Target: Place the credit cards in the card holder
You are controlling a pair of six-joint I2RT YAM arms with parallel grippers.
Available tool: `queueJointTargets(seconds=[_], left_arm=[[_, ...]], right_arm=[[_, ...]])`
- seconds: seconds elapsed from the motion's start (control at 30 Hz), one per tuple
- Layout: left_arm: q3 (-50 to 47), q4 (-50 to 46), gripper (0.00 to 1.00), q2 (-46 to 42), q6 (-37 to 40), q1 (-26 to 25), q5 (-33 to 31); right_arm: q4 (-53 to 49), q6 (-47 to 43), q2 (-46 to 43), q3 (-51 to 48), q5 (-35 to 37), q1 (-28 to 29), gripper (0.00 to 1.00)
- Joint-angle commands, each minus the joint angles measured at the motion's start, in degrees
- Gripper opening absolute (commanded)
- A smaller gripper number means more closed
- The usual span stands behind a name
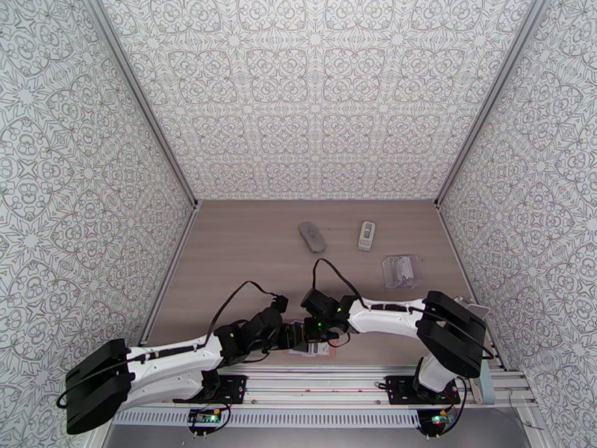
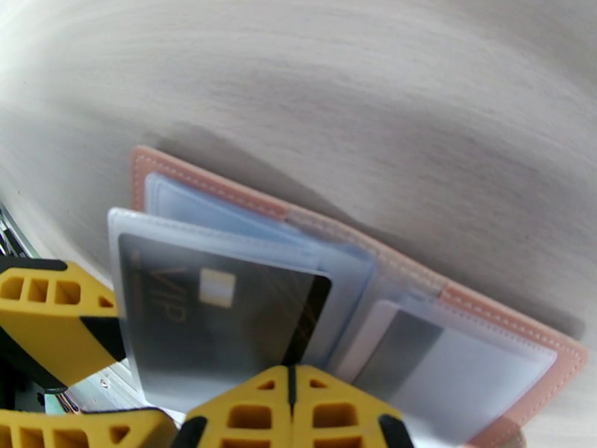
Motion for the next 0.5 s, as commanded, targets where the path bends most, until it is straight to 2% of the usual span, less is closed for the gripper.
queueJointTargets(seconds=[0.0,0.47], left_arm=[[1.50,-0.24,0.41,-1.00,0.43,-0.72,0.39],[2.76,-4.73,0.42,-3.24,0.46,-1.05,-1.31]], right_arm=[[0.09,-0.04,0.30,0.52,0.47,0.44,0.00],[0.27,-0.02,0.36,0.61,0.40,0.42,0.00]])
